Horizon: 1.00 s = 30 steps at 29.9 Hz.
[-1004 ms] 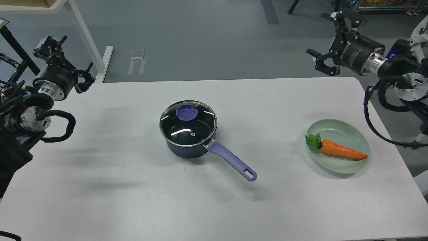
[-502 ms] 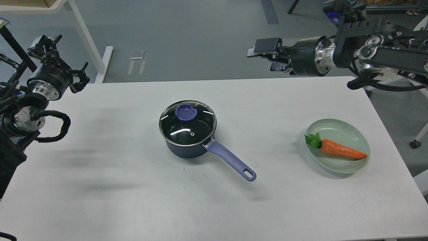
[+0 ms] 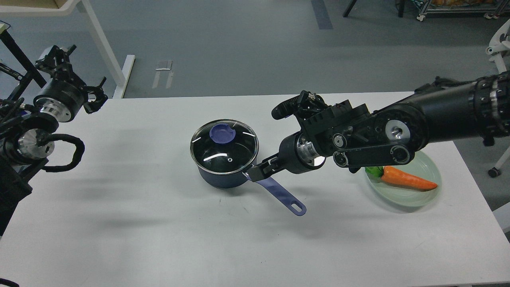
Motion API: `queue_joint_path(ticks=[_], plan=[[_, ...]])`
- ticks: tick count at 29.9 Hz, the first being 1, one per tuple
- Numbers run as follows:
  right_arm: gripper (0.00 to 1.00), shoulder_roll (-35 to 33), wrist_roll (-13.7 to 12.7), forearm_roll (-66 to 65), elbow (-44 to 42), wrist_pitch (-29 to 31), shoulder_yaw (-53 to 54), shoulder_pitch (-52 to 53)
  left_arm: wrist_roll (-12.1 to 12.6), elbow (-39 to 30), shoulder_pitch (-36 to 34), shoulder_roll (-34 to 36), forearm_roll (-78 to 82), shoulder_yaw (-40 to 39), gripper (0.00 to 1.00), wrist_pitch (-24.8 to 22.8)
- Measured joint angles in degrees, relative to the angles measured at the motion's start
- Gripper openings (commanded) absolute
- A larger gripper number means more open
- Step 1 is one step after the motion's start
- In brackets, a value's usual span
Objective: Open pot lid
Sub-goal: 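Reach the right gripper to the blue pan handle and grasp it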
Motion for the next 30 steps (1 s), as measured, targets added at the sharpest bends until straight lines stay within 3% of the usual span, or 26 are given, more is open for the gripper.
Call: queue_joint_path(ticks=[8, 15, 23, 30], plan=[[0.63, 0.39, -0.01, -0.12, 0.04, 0.24, -1.7, -3.5, 0.0, 0.0, 0.36, 0.08, 0.07, 0.0, 0.99, -0.13], [0.62, -0.07, 0.12, 0.21, 0.17, -0.24, -1.07, -4.24, 0.0, -0.01, 0.47, 0.18, 0.1, 0.01, 0.99, -0.29], [0.5, -3.5, 0.19, 0.22, 3.61, 0.06, -0.55, -3.62, 0.0, -0.01, 0.97, 0.26, 0.17, 0.02, 0.99, -1.08], [0.47, -6.3, 0.2, 0.23, 6.25, 0.27, -0.36, -2.5, 0.0, -0.08, 0.99, 0.26, 0.17, 0.08, 0.99, -1.11]])
